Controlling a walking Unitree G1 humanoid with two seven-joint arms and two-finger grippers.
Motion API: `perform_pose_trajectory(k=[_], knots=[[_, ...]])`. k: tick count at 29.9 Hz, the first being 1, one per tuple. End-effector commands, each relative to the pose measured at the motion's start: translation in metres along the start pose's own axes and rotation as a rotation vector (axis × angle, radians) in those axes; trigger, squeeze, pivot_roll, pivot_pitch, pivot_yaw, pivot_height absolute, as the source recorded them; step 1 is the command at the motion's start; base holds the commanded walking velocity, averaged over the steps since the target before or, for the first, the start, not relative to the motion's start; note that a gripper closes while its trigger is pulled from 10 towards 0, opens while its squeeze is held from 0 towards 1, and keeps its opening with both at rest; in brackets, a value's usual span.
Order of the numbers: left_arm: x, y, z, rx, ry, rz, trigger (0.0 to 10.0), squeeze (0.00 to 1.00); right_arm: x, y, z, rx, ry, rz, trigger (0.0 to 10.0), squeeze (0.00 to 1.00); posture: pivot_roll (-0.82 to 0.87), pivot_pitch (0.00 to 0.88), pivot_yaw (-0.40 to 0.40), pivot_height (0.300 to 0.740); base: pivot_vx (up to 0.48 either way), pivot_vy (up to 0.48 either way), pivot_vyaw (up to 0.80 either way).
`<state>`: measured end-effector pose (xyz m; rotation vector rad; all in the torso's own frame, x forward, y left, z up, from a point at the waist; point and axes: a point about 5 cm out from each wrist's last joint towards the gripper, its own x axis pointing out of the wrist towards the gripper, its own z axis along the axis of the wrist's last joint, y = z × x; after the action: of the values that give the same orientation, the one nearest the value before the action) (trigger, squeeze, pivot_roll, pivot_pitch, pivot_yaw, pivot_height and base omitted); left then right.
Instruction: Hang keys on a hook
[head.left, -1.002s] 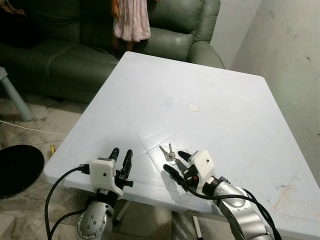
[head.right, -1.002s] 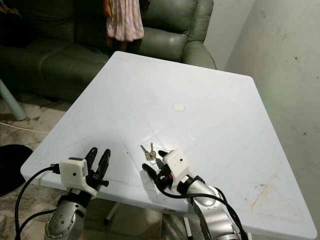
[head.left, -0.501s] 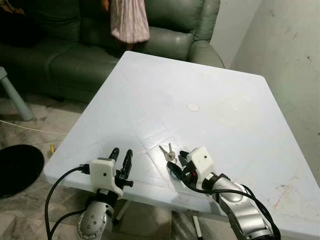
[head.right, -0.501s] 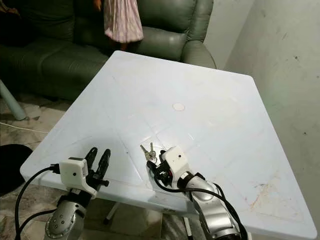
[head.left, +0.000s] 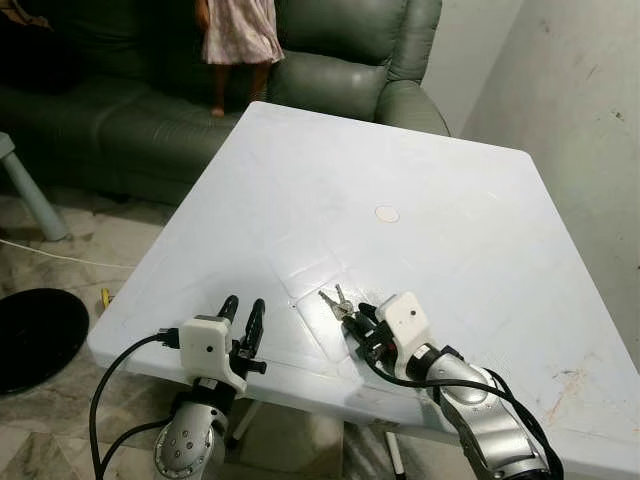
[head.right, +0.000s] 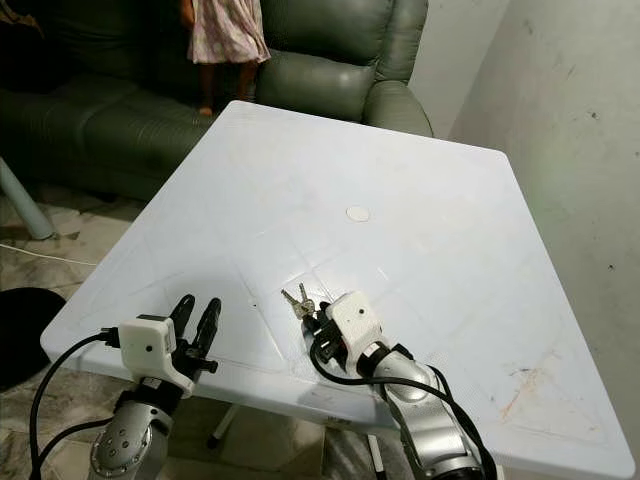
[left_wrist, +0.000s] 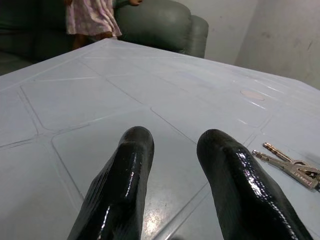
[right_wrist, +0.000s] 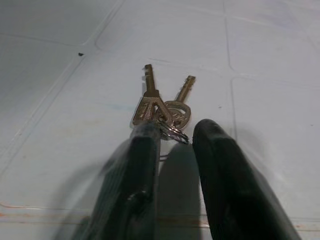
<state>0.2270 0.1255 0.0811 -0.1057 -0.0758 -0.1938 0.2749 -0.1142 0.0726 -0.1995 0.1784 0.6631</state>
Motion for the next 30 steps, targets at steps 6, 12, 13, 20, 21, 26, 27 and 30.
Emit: perform_pose_trajectory(k=[6, 12, 13, 20, 21, 26, 27, 30], knots=[[0.002, -0.005, 0.003, 0.006, -0.004, -0.015, 10.0, 0.00, -0.004, -0.007, 0.000, -0.003, -0.014, -0.033, 0.0, 0.00, 0.13, 0.058, -0.121, 0.736, 0.000, 0.000, 0.00], [0.002, -0.005, 0.002, 0.004, -0.004, -0.017, 10.0, 0.00, -0.005, -0.007, 0.001, -0.010, -0.033, -0.026, 0.0, 0.00, 0.13, 0.055, -0.120, 0.736, 0.000, 0.000, 0.00], [0.002, -0.005, 0.002, 0.004, -0.004, -0.017, 10.0, 0.00, -0.005, -0.007, 0.001, -0.010, -0.031, -0.028, 0.0, 0.00, 0.13, 0.055, -0.120, 0.736, 0.000, 0.000, 0.00], [0.003, -0.006, 0.002, 0.003, -0.003, -0.017, 10.0, 0.00, -0.005, -0.008, 0.001, 0.007, -0.040, -0.031, 0.0, 0.00, 0.13, 0.049, -0.121, 0.736, 0.000, 0.000, 0.00], [0.003, -0.006, 0.002, 0.003, -0.003, -0.018, 10.0, 0.00, -0.005, -0.008, 0.002, 0.026, -0.050, -0.027, 0.0, 0.00, 0.13, 0.049, -0.121, 0.736, 0.000, 0.000, 0.00], [0.004, -0.006, 0.003, -0.001, -0.006, -0.017, 10.0, 0.00, -0.004, -0.012, 0.010, 0.132, -0.109, -0.037, 0.0, 0.00, 0.14, 0.040, -0.121, 0.736, 0.000, 0.000, 0.00], [0.007, -0.006, 0.005, -0.004, -0.012, -0.018, 10.0, 0.00, -0.003, -0.016, 0.017, 0.222, -0.169, -0.050, 0.0, 0.00, 0.14, 0.032, -0.121, 0.736, 0.000, 0.000, 0.00], [0.013, -0.004, 0.010, -0.008, -0.026, -0.017, 10.0, 0.00, -0.004, -0.024, 0.031, 0.370, -0.291, -0.074, 0.0, 0.00, 0.14, 0.024, -0.120, 0.736, 0.000, 0.000, 0.00]])
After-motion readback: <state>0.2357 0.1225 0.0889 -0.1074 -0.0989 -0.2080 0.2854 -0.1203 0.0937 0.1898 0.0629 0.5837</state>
